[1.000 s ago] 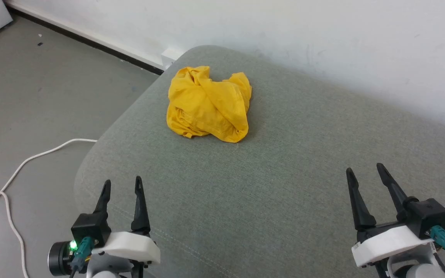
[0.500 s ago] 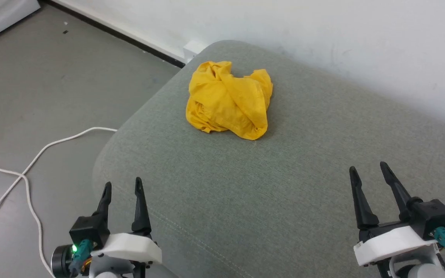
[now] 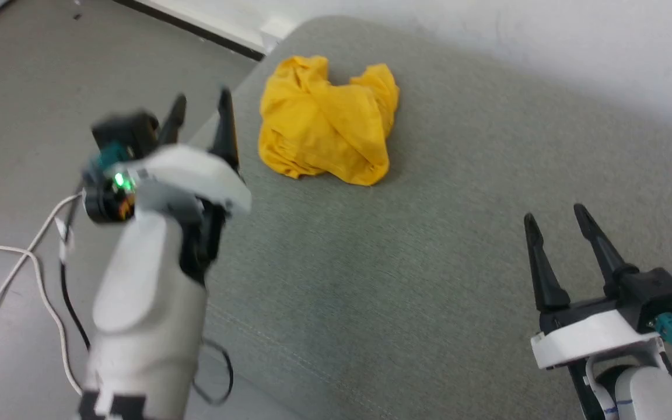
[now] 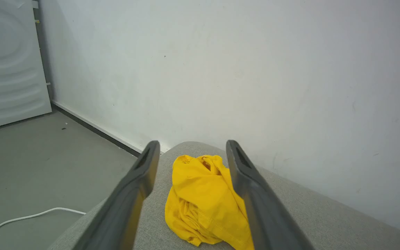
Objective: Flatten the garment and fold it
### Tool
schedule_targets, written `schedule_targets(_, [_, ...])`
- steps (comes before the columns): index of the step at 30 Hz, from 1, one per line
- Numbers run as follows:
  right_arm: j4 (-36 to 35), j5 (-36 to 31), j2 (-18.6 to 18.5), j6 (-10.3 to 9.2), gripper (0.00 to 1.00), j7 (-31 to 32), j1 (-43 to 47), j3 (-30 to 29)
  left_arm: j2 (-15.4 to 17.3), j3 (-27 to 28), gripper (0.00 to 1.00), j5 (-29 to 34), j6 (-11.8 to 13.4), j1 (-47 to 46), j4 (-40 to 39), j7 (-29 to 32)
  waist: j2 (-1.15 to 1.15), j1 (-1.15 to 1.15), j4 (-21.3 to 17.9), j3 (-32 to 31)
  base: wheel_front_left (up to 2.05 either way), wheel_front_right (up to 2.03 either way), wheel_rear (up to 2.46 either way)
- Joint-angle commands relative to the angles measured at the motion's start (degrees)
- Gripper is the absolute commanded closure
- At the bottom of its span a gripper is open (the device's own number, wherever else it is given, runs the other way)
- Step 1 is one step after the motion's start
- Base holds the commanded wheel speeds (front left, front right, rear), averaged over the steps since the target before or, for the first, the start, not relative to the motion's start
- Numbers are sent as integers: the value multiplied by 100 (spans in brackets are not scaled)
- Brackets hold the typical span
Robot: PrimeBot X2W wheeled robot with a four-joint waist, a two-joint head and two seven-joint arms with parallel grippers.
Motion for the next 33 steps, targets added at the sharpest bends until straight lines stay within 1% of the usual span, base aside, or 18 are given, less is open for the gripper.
schedule_targets(1, [-28, -36, 10, -12, 0, 11, -108, 9, 42, 41, 0, -48, -38, -177, 93, 75, 0, 0, -790, 845, 0, 0, 0])
schedule_targets(4, [-18, -34, 10, -12, 0, -34, -271, 58, 220, 184, 0, -224, -94, -808, 481, 474, 0, 0, -1196, 1235, 0, 0, 0])
schedule_targets(5, [-23, -25, 10, -12, 0, -79, -389, 81, 396, 282, 0, -323, -116, -1132, 709, 773, 0, 0, -1472, 1504, 0, 0, 0])
schedule_targets(10, [50, 43, 10, -12, 0, -214, -713, 154, 874, 588, 0, -641, -125, -1678, 1123, 1631, 0, 0, -2117, 2122, 0, 0, 0])
schedule_targets(11, [50, 43, 10, -12, 0, -214, -713, 154, 874, 588, 0, -641, -125, -1678, 1123, 1631, 0, 0, -2117, 2122, 0, 0, 0])
schedule_targets(13, [101, 106, 10, -12, 0, -266, -816, 200, 1052, 694, 0, -757, -83, -1781, 1209, 2024, 0, 0, -2322, 2326, 0, 0, 0])
schedule_targets(19, [334, 336, 10, -12, 0, -432, -1035, 296, 1602, 940, 0, -981, 256, -1644, 1305, 3373, 0, 0, -2801, 2645, 0, 0, 0])
schedule_targets(23, [482, 428, 10, -12, 0, -499, -1101, 322, 1915, 928, 0, -961, 517, -1251, 1236, 4280, 0, 0, -2941, 2602, 0, 0, 0])
schedule_targets(25, [550, 454, 10, -12, 0, -517, -1113, 306, 2021, 896, 0, -952, 580, -1031, 1102, 4634, 0, 0, -2964, 2511, 0, 0, 0])
schedule_targets(27, [606, 479, 10, -12, 0, -530, -1121, 295, 2076, 892, 0, -974, 610, -834, 899, 4844, 0, 0, -2958, 2365, 0, 0, 0])
schedule_targets(28, [624, 489, 10, -12, 0, -534, -1113, 287, 2102, 869, 15, -973, 590, -739, 779, 4919, 0, 0, -2945, 2278, 0, 0, 0])
schedule_targets(30, [666, 498, 10, -12, 0, -540, -1078, 258, 2179, 826, 100, -901, 558, -584, 501, 4850, 0, 0, -2907, 2062, 0, 0, 0])
schedule_targets(33, [707, 514, 10, -12, 0, -544, -981, 191, 2327, 755, 100, -640, 529, -443, 105, 4322, 0, 0, -2850, 1632, 0, 0, 0])
